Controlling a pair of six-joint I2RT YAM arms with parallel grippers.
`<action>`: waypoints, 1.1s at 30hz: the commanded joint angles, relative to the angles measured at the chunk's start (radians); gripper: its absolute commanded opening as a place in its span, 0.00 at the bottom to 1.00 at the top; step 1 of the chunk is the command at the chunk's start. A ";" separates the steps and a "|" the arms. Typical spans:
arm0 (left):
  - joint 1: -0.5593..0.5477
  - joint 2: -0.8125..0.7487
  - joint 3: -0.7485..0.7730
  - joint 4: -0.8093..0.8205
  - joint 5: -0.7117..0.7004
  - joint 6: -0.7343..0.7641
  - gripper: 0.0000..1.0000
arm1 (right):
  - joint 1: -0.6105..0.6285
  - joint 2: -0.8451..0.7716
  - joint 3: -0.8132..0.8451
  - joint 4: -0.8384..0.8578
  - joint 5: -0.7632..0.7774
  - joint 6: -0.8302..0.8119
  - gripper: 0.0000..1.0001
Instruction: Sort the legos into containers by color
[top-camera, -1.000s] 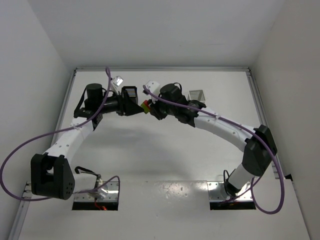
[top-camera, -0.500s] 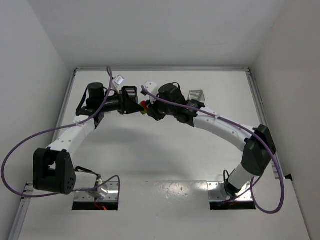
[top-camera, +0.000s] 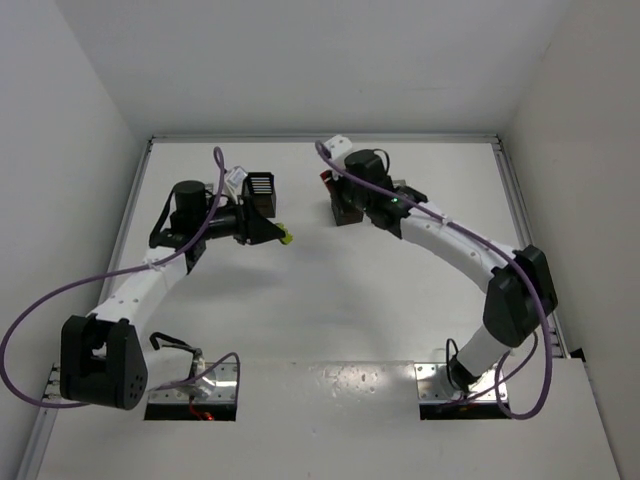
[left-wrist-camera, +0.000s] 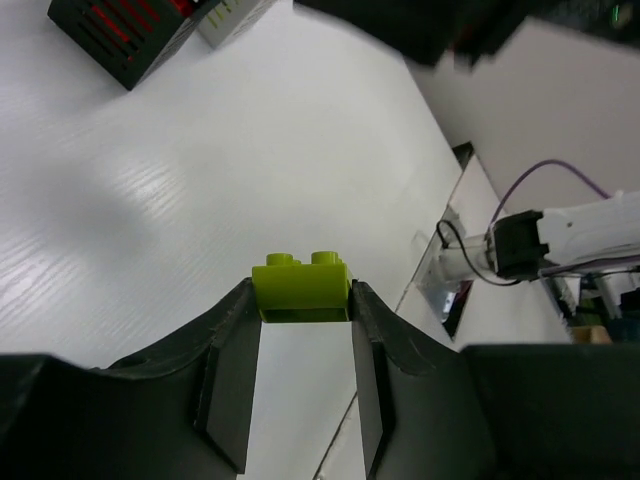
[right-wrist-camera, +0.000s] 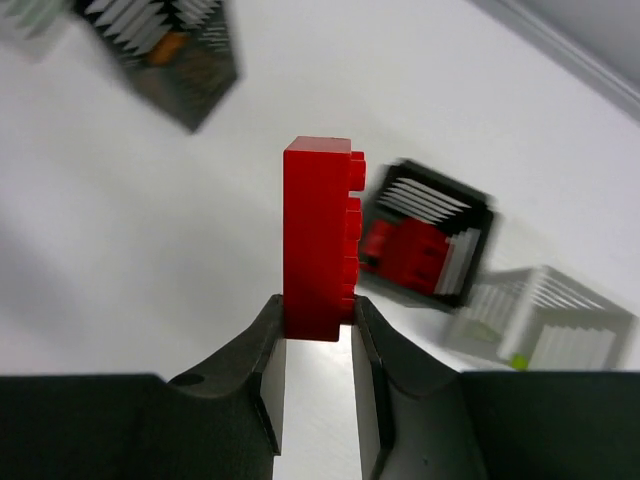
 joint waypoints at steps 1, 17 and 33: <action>-0.026 -0.053 -0.006 -0.058 -0.022 0.112 0.10 | -0.078 -0.004 -0.012 0.080 0.094 -0.017 0.00; -0.044 -0.043 0.070 -0.116 -0.071 0.169 0.10 | -0.184 0.185 0.106 -0.035 -0.090 -0.057 0.09; -0.044 -0.034 0.079 -0.116 -0.071 0.178 0.10 | -0.193 0.205 0.157 -0.006 -0.123 -0.086 0.46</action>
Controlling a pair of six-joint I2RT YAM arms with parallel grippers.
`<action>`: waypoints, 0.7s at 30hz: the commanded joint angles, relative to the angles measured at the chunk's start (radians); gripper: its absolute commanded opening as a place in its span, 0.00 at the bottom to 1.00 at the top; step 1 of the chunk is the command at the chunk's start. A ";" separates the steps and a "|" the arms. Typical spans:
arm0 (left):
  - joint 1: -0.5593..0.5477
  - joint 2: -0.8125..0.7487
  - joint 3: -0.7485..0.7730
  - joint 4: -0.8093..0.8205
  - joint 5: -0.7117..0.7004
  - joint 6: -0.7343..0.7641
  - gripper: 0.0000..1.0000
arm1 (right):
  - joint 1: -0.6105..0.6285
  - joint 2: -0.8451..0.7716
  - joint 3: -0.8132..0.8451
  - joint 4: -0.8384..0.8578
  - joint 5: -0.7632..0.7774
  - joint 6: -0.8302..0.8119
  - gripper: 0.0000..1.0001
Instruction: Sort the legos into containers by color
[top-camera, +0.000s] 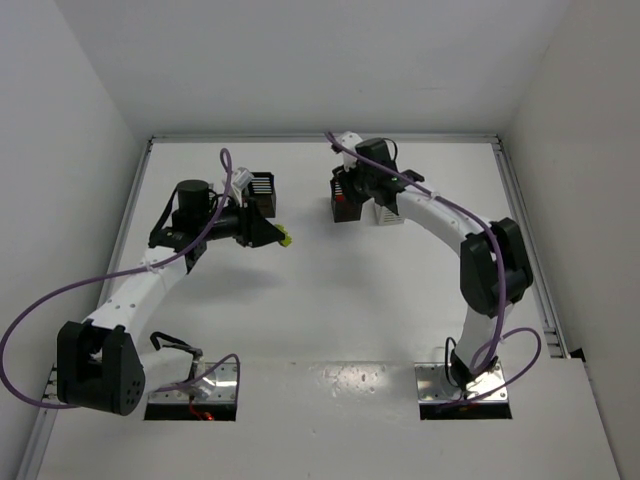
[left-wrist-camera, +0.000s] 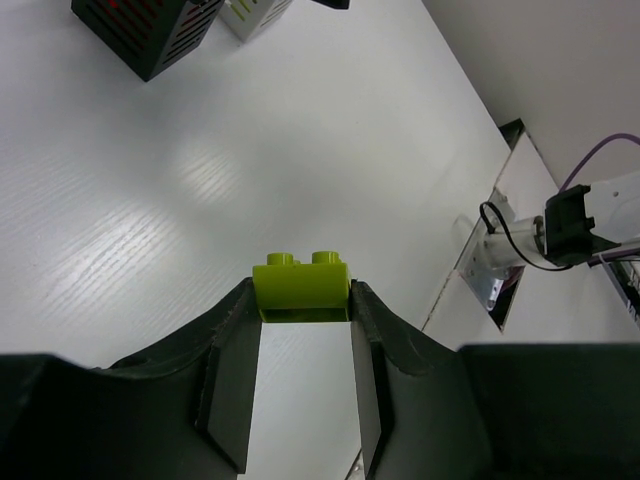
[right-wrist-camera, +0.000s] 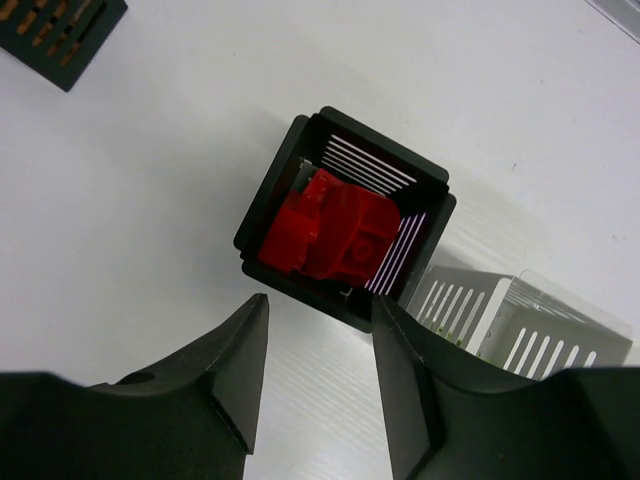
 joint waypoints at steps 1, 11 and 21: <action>-0.010 -0.001 0.044 0.016 0.010 0.017 0.10 | -0.008 0.000 0.059 0.032 -0.051 -0.014 0.46; -0.010 0.022 0.032 0.095 0.211 -0.068 0.10 | 0.026 -0.157 0.020 -0.322 -1.033 -0.315 0.80; 0.000 0.022 0.012 0.138 0.107 -0.285 0.19 | 0.105 -0.281 -0.129 -0.040 -0.840 -0.080 0.88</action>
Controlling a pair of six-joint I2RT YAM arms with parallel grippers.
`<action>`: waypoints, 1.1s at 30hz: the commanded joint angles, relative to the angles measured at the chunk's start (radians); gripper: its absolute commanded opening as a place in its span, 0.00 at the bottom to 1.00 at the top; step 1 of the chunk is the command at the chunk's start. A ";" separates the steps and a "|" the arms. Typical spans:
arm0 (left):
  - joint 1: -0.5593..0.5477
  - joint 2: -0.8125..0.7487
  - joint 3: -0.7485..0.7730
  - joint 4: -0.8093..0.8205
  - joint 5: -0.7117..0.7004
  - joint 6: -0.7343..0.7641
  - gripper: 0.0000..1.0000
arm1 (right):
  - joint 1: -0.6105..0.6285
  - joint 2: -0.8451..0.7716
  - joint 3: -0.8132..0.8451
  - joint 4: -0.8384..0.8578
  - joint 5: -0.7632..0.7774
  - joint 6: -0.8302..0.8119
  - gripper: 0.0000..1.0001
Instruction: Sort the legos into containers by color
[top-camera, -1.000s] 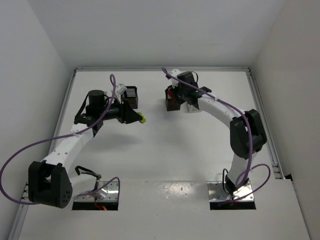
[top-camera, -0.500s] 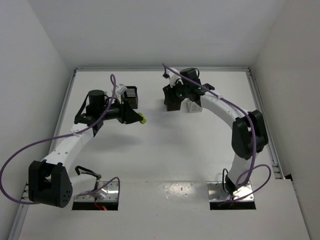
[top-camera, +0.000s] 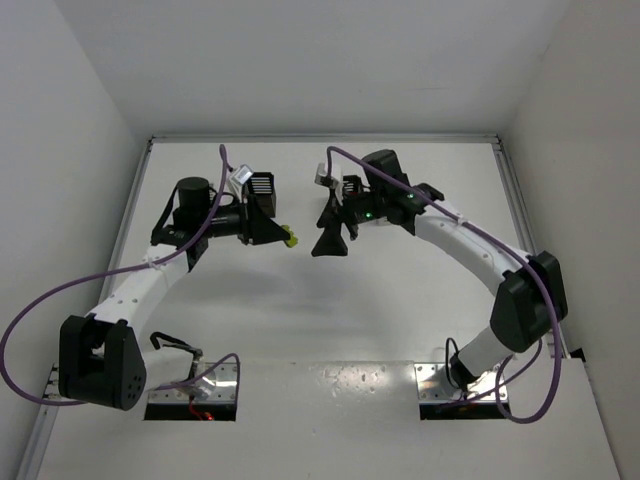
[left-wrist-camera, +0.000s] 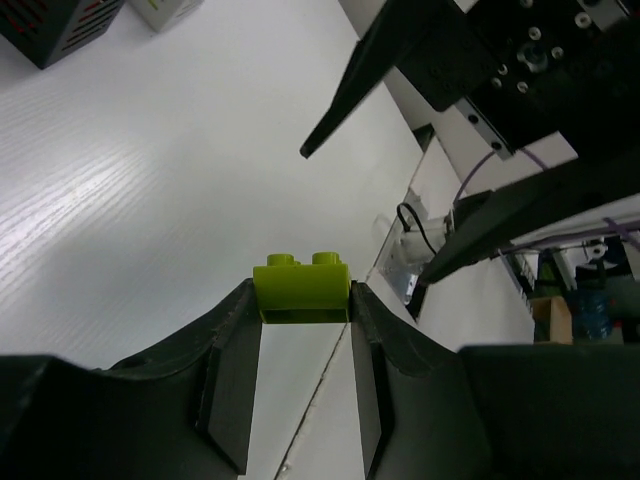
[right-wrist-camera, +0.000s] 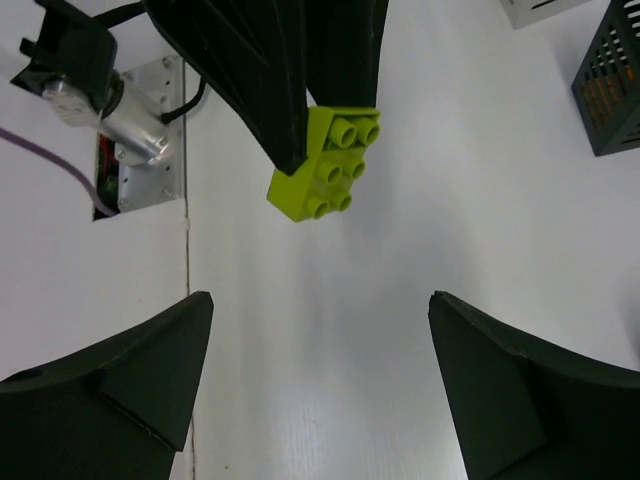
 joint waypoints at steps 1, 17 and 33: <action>-0.001 -0.004 0.012 0.056 -0.069 -0.121 0.19 | 0.038 -0.028 -0.003 0.119 0.107 0.080 0.88; -0.001 -0.013 0.003 0.047 -0.151 -0.209 0.19 | 0.149 0.086 0.092 0.187 0.379 0.209 0.82; -0.001 -0.033 -0.045 0.074 -0.160 -0.219 0.25 | 0.167 0.136 0.145 0.205 0.381 0.212 0.29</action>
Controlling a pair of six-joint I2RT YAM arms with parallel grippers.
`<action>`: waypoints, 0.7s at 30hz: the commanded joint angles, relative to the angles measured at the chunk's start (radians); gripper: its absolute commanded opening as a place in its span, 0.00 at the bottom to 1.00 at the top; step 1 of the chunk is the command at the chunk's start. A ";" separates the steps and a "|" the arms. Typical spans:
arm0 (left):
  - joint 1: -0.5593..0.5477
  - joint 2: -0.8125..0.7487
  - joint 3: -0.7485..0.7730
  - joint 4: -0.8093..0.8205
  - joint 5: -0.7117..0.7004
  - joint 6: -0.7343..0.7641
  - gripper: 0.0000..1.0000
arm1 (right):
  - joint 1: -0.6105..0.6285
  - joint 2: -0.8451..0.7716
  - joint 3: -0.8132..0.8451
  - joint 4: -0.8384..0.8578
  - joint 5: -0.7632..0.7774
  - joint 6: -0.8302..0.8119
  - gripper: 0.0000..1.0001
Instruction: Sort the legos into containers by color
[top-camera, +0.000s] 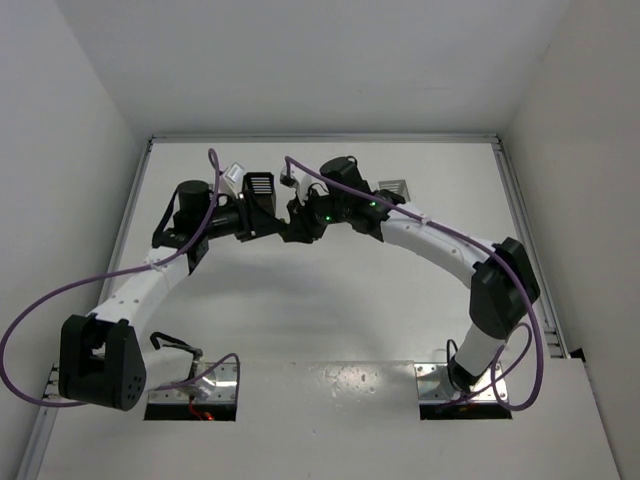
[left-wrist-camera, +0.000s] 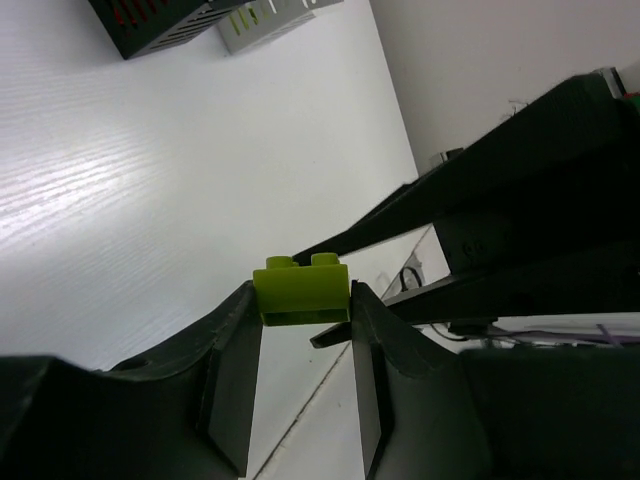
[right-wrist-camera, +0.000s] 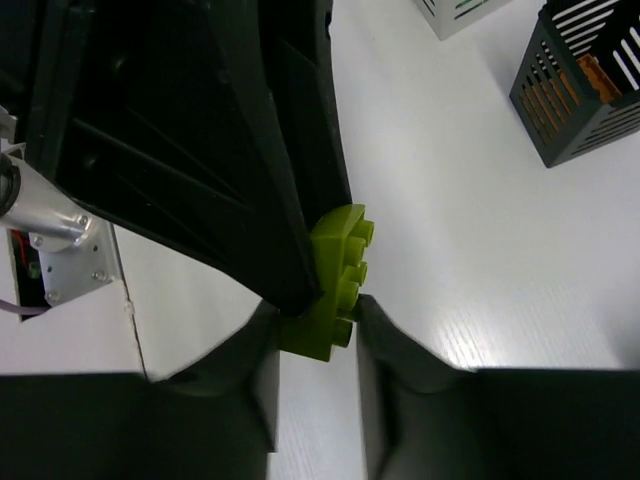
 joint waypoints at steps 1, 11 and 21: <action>-0.001 -0.033 -0.014 0.025 0.016 -0.019 0.26 | -0.003 0.002 0.040 0.050 0.010 -0.008 0.19; 0.060 -0.075 0.012 -0.024 -0.067 0.044 1.00 | -0.064 -0.105 -0.093 0.010 0.176 -0.077 0.00; 0.083 -0.075 0.193 -0.171 -0.219 0.232 1.00 | -0.313 -0.143 -0.104 -0.150 0.243 -0.134 0.00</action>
